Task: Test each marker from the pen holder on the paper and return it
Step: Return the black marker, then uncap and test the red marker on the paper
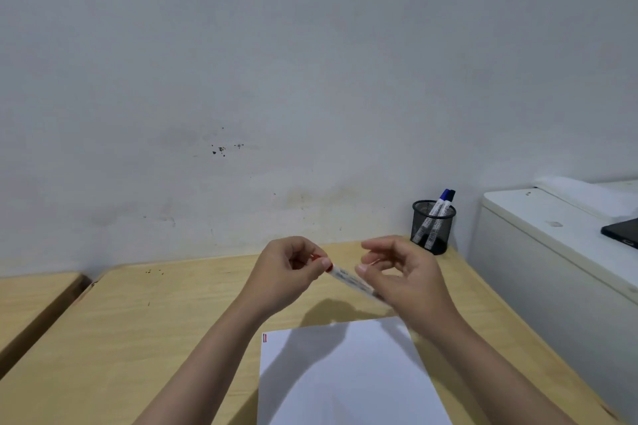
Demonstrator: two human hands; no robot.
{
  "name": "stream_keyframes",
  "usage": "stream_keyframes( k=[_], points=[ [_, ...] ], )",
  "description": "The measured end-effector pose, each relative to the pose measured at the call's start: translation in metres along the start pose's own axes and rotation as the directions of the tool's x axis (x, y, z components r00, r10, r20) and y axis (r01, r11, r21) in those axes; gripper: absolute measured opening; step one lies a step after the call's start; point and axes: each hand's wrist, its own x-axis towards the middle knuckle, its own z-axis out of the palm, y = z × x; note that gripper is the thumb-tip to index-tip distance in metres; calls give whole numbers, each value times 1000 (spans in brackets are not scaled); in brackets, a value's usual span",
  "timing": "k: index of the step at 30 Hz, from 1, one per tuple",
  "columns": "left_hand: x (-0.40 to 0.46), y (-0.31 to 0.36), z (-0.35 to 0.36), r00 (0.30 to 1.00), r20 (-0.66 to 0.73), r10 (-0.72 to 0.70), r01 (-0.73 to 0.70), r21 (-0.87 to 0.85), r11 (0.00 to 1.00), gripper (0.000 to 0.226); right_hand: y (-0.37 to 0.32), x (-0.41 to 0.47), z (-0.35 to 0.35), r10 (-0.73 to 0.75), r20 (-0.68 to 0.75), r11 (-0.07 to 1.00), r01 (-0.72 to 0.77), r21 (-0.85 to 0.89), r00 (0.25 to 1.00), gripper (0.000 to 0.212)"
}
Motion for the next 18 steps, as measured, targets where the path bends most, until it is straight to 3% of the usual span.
stream_keyframes(
  k=[1, 3, 9, 13, 18],
  points=[
    [4, 3, 4, 1000, 24, 20, -20, 12, 1000, 9, 3, 4, -4, -71, 18, 987, 72, -141, 997, 31],
    [12, 8, 12, 997, 61, 49, -49, 2, 999, 8, 8, 11, -11, -93, 85, 959, 112, -259, 992, 40],
    [40, 17, 46, 988, 79, 135, -127, -100, 987, 6, 23, 28, -38, -167, 126, 962, 189, -197, 978, 43],
    [69, 17, 84, 989, 17, 144, -141, -125, 982, 21, 25, 64, -79, -259, -68, 954, 245, -172, 963, 49],
    [137, 3, 144, 987, -26, 156, -155, 27, 987, 28, 19, 138, -145, -362, -435, 919, 237, -315, 825, 45]
  ],
)
